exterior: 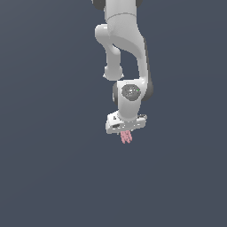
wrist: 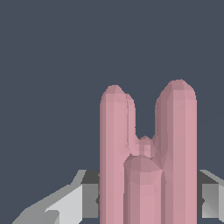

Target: Pick up the object and move it to a goal position.

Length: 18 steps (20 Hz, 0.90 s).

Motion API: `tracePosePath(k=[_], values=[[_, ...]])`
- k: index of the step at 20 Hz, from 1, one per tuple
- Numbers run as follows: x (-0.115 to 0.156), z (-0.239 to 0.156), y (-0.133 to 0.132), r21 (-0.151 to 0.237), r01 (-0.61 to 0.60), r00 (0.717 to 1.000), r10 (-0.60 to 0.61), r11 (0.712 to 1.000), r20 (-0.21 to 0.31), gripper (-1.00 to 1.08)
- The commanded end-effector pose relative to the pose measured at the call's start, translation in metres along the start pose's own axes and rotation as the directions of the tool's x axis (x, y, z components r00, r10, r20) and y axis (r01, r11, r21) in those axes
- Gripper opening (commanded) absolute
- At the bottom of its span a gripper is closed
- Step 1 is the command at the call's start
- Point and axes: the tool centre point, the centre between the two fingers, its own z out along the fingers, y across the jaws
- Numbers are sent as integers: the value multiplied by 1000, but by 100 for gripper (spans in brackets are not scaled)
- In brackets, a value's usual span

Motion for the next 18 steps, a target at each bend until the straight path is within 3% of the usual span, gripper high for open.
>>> tracePosePath(k=[1,13,18], values=[[-3,-13,19,0,-1,1000,1,1000,-1,-100],[-23,-100,139,1,-1,1000,1,1000,-1,-100],[-27,-127,176,1,-1,1000,1,1000,-1,-100]])
